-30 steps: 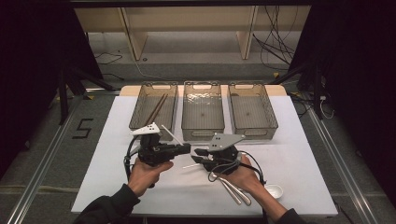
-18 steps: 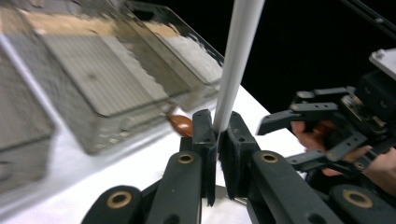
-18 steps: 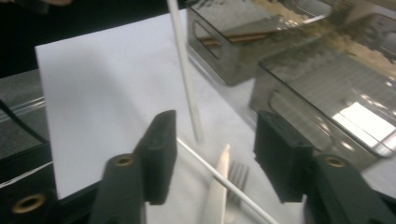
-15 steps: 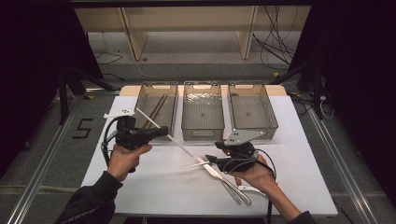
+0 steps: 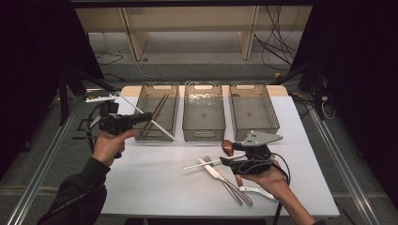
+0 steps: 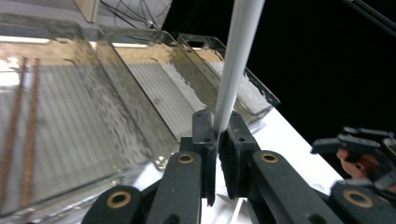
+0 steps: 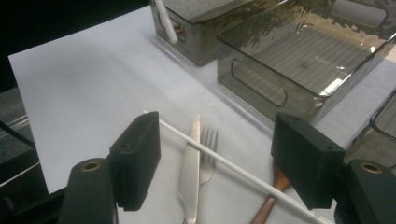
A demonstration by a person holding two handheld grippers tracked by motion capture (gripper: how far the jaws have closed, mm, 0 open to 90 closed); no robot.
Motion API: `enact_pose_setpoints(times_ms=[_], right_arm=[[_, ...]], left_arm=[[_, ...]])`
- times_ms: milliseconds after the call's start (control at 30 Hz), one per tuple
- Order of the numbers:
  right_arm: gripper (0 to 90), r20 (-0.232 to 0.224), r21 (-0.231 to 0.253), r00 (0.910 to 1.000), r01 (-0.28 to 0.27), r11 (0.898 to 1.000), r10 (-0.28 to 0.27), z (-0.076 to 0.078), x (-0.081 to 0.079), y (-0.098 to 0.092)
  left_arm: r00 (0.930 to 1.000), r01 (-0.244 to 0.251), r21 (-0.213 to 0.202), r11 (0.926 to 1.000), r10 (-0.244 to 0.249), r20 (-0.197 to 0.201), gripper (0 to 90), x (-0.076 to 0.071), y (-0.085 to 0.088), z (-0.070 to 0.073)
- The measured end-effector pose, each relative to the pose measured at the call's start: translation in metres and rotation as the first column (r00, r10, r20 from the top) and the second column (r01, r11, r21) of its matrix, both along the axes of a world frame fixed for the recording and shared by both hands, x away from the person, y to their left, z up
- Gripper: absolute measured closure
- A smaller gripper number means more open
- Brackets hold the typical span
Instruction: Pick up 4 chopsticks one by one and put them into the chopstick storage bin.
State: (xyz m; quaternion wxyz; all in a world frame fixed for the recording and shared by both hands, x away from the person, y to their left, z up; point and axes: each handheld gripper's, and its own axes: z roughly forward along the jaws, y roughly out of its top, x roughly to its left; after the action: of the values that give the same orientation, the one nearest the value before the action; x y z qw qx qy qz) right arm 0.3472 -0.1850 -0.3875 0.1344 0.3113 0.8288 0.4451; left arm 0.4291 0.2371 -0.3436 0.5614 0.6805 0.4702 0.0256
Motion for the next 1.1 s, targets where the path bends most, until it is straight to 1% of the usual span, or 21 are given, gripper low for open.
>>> enact_pose_setpoints(times_ms=[133,200,333,433,500,600,733,833,933,1067,1100], right_arm=[[32.3,-0.007,0.009,1.0000,0.000,1.000,0.000,0.000,-0.002,-0.003],[32.2,-0.003,0.005,1.0000,-0.004,1.000,0.004,-0.001,-0.003,-0.003],[32.0,-0.007,0.009,1.0000,-0.004,1.000,0.004,0.000,-0.005,-0.004],[31.7,-0.008,0.007,1.0000,-0.005,1.000,0.005,-0.001,-0.005,-0.004],[31.7,-0.007,0.006,0.9999,-0.008,1.000,0.008,-0.001,-0.005,-0.004],[31.2,-0.001,0.008,0.9999,-0.010,1.000,0.010,0.000,-0.006,-0.003],[31.0,0.002,0.014,0.9999,-0.011,1.000,0.011,0.000,-0.007,-0.003],[30.9,0.004,0.014,0.9999,-0.013,1.000,0.013,0.000,-0.008,-0.004],[30.9,0.004,0.016,0.9999,-0.013,1.000,0.013,0.000,-0.008,-0.005],[30.9,0.005,0.016,0.9999,-0.015,1.000,0.015,0.000,-0.008,-0.005],[31.0,0.005,0.015,0.9998,-0.018,1.000,0.018,0.000,-0.009,-0.004]], left_arm=[[0.9998,-0.021,0.005,0.9998,0.021,-0.004,84.2,0.010,0.006,0.007],[0.9996,-0.027,0.010,0.9996,0.027,-0.006,84.2,0.016,0.009,0.011],[0.9992,-0.039,0.033,0.9987,0.040,-0.009,84.1,0.026,0.013,0.021],[0.9982,-0.056,0.050,0.9972,0.057,-0.018,84.1,0.036,0.017,0.023],[0.9971,-0.071,0.058,0.9958,0.072,-0.026,84.1,0.041,0.019,0.022],[0.9961,-0.078,0.091,0.9928,0.081,-0.036,84.1,0.048,0.017,0.019],[0.9946,-0.083,0.115,0.9900,0.089,-0.053,84.1,0.059,0.012,0.015],[0.9940,-0.077,0.144,0.9865,0.088,-0.066,84.1,0.066,0.008,0.014],[0.9926,-0.069,0.163,0.9842,0.084,-0.087,84.0,0.074,0.005,0.013],[0.9899,-0.073,0.182,0.9805,0.094,-0.106,84.0,0.083,0.003,0.009],[0.9889,-0.078,0.178,0.9809,0.098,-0.111,84.0,0.084,0.002,0.007]])
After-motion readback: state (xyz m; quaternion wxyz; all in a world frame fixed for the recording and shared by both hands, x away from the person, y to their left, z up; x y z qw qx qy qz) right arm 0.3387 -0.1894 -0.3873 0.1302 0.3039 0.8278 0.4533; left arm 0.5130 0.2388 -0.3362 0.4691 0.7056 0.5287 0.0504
